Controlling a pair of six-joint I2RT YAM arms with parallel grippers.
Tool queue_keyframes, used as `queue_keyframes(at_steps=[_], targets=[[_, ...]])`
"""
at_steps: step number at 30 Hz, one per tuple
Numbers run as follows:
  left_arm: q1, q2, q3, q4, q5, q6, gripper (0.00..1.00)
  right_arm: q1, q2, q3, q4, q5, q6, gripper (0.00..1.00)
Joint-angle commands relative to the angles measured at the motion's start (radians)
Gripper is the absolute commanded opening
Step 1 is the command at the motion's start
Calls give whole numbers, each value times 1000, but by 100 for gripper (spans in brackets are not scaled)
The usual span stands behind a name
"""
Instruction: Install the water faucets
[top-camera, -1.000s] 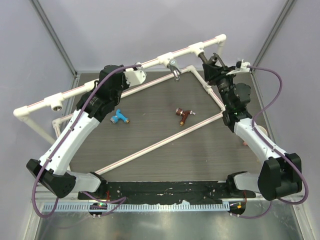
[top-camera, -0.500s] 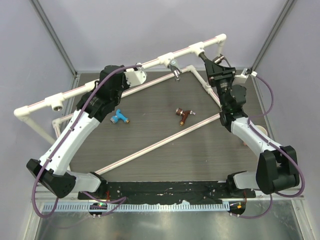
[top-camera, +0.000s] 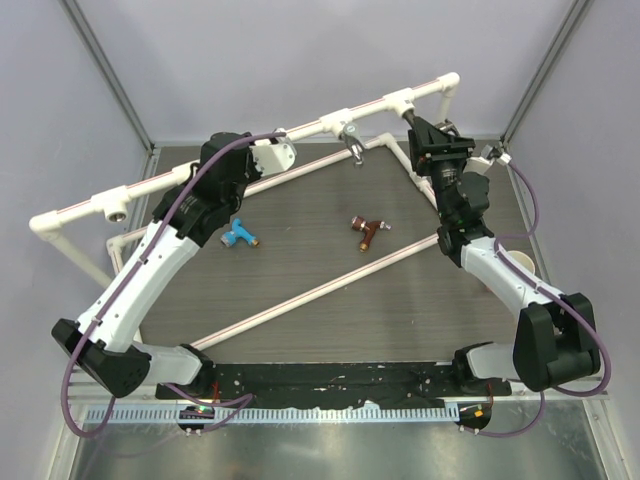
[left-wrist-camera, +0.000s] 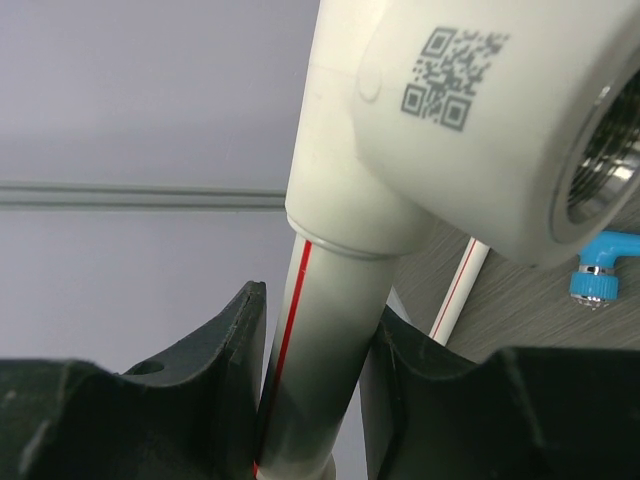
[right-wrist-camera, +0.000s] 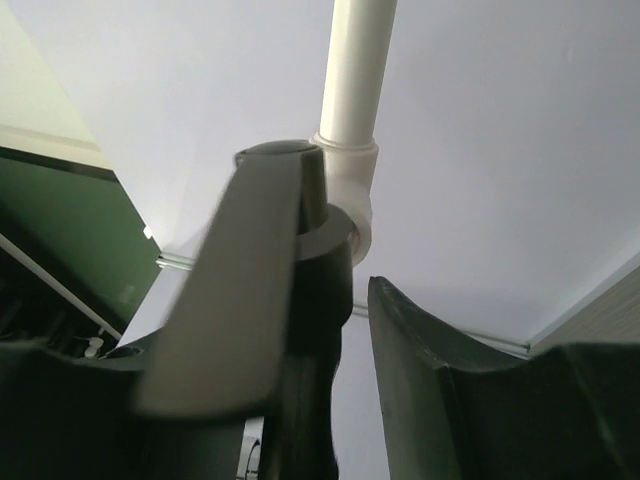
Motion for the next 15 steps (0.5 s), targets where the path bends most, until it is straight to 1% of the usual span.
queue_keyframes(at_steps=[1,3,4,9,12,15], targets=[[-58,-73,8,34,79,-184,0,-3,-40,15,19,19,3,59],[-58,-74,8,33,79,-184,0,-5,-46,15,19,18,-5,62],[-58,-74,8,33,79,-184,0,-5,-50,17,19,19,-6,66],[-61,-71,10,31,77,-183,0,-6,-81,1,-1,18,-35,73],[-61,-68,10,31,74,-184,0,-6,-124,-28,-25,24,-52,79],[-61,-62,8,31,71,-181,0,-8,-178,-58,-86,39,-81,81]])
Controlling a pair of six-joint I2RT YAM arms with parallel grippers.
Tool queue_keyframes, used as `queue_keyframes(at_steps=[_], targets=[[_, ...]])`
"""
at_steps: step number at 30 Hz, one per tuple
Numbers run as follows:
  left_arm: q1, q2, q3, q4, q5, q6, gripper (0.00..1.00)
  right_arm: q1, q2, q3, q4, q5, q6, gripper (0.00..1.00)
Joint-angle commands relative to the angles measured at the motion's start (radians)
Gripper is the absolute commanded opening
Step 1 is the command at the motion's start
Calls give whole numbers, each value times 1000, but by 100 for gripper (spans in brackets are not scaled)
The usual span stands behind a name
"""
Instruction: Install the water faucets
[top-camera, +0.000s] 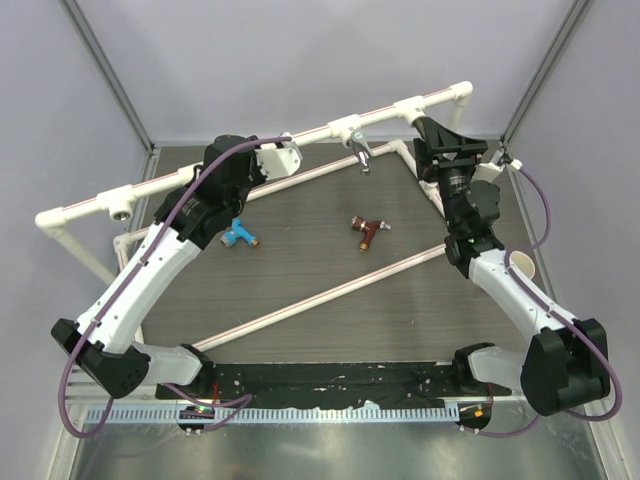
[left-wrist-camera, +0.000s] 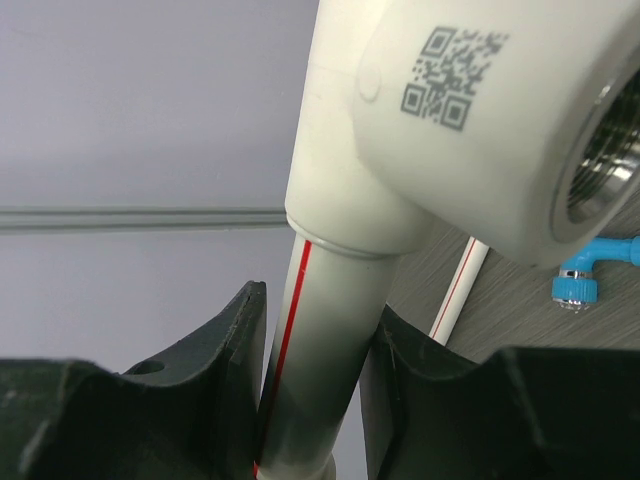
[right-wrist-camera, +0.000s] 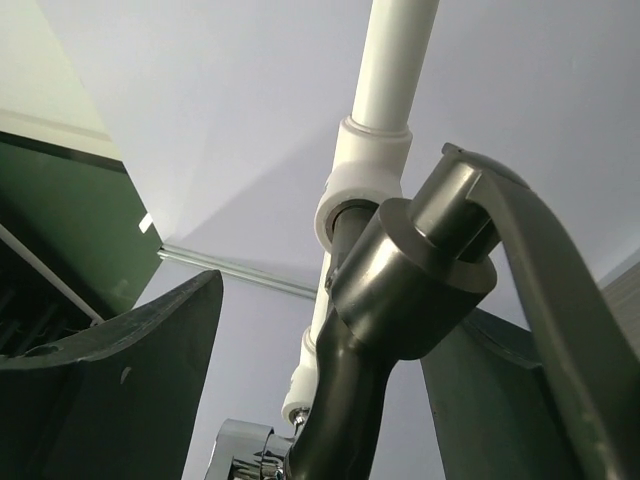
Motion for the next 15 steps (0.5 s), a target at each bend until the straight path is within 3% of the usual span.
queue_keyframes(at_steps=[1,15], targets=[[-33,-52,11,46,46,-178,0,-6,-102,-36,-57,36,-58,82],[-33,-42,18,40,41,-178,0,-14,-326,-156,-258,-112,-188,93]])
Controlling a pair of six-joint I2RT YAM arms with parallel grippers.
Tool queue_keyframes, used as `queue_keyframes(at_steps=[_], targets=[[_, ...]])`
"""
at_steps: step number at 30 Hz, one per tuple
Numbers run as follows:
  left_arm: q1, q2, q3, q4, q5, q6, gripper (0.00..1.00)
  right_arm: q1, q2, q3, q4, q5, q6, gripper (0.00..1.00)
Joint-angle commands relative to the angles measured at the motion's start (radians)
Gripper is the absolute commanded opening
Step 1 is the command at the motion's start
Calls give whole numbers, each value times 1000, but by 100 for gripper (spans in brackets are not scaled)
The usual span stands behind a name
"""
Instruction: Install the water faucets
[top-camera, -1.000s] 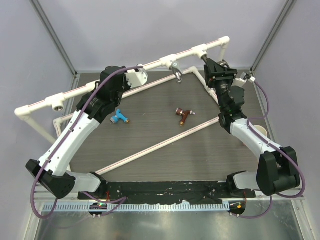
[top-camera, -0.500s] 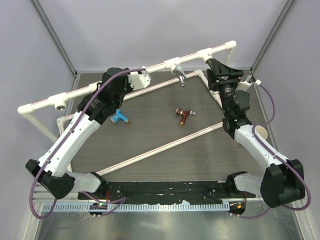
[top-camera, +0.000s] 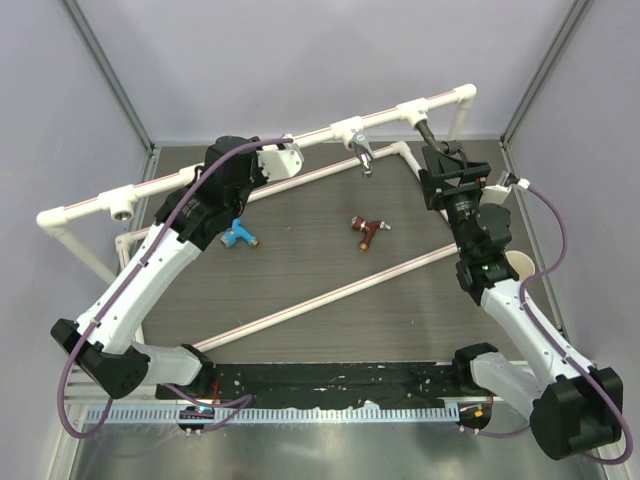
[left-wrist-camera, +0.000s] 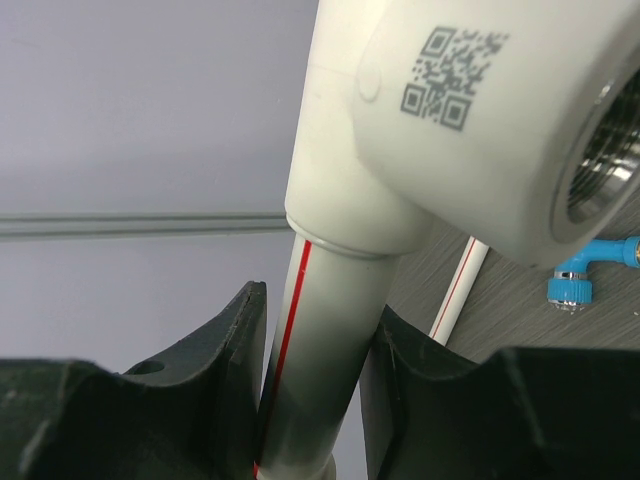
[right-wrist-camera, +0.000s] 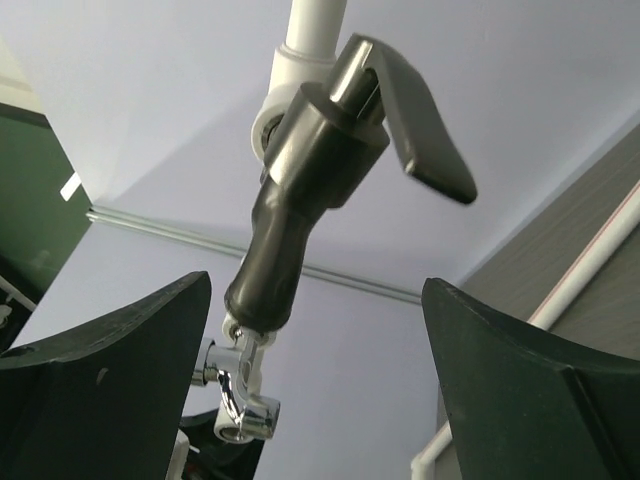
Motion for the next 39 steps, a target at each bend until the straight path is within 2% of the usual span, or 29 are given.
queue_keyframes(at_steps=[1,3,4,8,12,14,17,19,21,23,26,29,33,39], targets=[[-18,-39,18,44,34,-178,0,-2,-114,-12,-109,-74,-107,93],[-18,-36,19,44,33,-181,0,-2,-167,7,-198,-95,-203,94],[-18,-36,19,44,33,-179,0,-2,-181,20,-299,-133,-248,95],[-18,-38,18,45,34,-179,0,-2,-232,138,-571,-178,-539,96],[-16,-38,16,47,40,-178,0,-2,-261,263,-827,-140,-984,95],[-18,-36,16,48,45,-179,0,-2,-275,321,-861,-122,-1140,95],[-18,-35,15,51,53,-178,0,-2,-292,338,-828,-51,-1354,95],[-18,-30,15,53,56,-179,0,-2,-298,312,-710,-49,-1516,94],[-18,-24,16,51,59,-179,0,-2,-286,268,-593,-85,-1640,93],[-21,-22,16,50,59,-179,0,-2,-258,252,-551,-144,-1787,93],[-31,-18,18,47,51,-179,0,-2,-198,264,-501,-180,-1919,95],[-41,-21,15,47,45,-178,0,-2,-142,300,-477,-224,-1990,95],[-47,-21,16,45,34,-176,0,-2,-62,379,-573,-246,-2099,95],[-53,-22,16,42,27,-175,0,-2,10,369,-445,-175,-2139,90]])
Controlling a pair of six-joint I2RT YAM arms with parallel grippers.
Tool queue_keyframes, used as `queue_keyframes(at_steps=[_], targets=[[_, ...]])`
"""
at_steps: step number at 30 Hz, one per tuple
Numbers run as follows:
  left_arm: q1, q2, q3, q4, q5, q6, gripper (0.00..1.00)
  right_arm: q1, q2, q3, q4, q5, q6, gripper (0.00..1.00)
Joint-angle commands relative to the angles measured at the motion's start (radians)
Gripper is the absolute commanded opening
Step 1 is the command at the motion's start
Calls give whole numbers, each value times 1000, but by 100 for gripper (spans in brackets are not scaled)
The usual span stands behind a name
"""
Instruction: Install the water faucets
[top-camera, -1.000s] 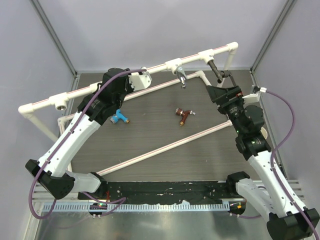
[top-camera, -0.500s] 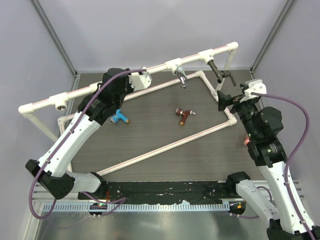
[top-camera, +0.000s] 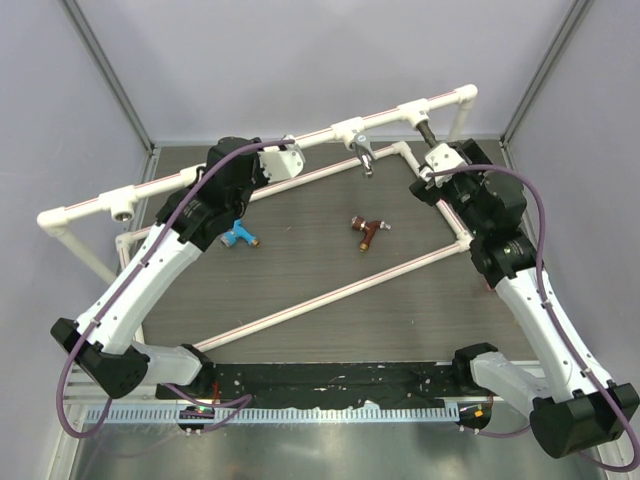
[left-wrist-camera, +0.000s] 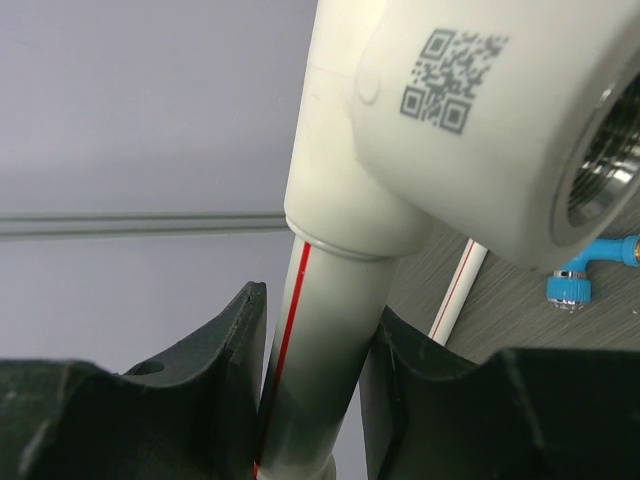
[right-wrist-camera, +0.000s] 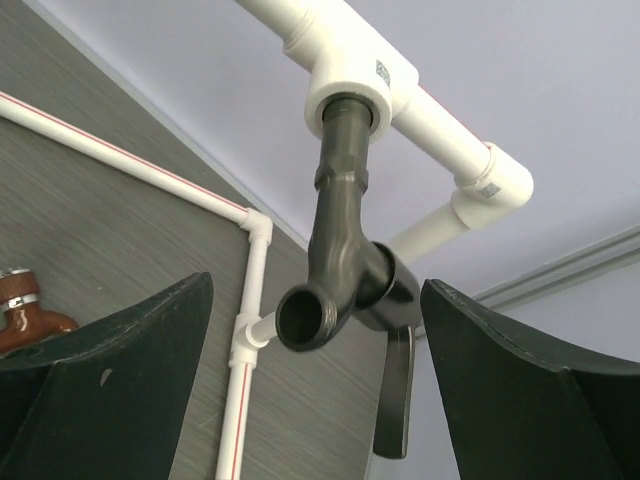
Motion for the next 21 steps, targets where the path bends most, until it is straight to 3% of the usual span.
queue_keyframes(at_steps=[1,4,5,10,13,14,21], targets=[[-40,-25,18,42,40,-170,0,-2,37,53,128,47,-86,88],[-42,-23,18,43,37,-169,0,-4,62,56,148,55,-83,76],[-42,-23,18,43,38,-170,0,-2,63,52,155,47,-65,67],[-42,-22,18,43,35,-169,0,-4,66,45,160,27,20,43],[-40,-23,18,43,35,-167,0,-7,62,39,160,0,127,22],[-42,-23,18,42,35,-169,0,-8,62,39,160,-5,168,2],[-43,-23,16,42,33,-169,0,-56,86,59,235,-117,695,1]])
